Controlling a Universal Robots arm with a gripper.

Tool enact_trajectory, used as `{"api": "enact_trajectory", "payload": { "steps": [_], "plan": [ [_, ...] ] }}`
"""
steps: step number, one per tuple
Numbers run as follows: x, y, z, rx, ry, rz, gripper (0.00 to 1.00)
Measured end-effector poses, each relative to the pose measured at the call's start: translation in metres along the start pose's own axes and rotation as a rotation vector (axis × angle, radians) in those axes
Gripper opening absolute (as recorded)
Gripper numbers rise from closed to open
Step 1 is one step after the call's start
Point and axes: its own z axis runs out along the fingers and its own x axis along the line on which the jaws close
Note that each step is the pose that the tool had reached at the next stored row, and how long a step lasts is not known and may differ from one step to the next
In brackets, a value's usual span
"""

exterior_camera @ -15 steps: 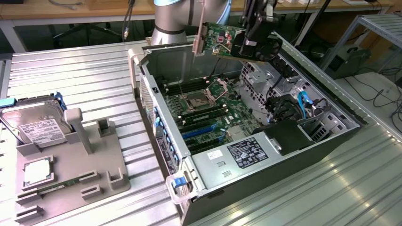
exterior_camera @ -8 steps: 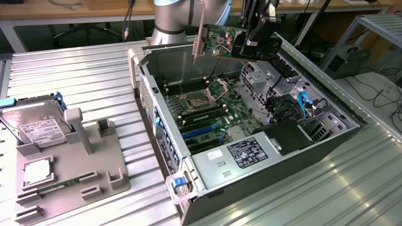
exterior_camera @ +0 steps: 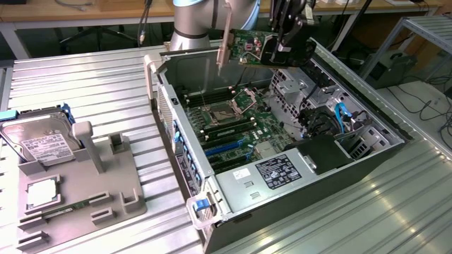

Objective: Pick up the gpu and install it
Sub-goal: 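Insert the gpu into the slot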

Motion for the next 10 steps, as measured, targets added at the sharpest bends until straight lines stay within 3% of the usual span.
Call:
{"api": "enact_trajectory", "payload": {
  "steps": [10],
  "plan": [
    [0.0012,-0.0002,0.0,0.0,-0.0014,-0.104,0.28]
  ]
}}
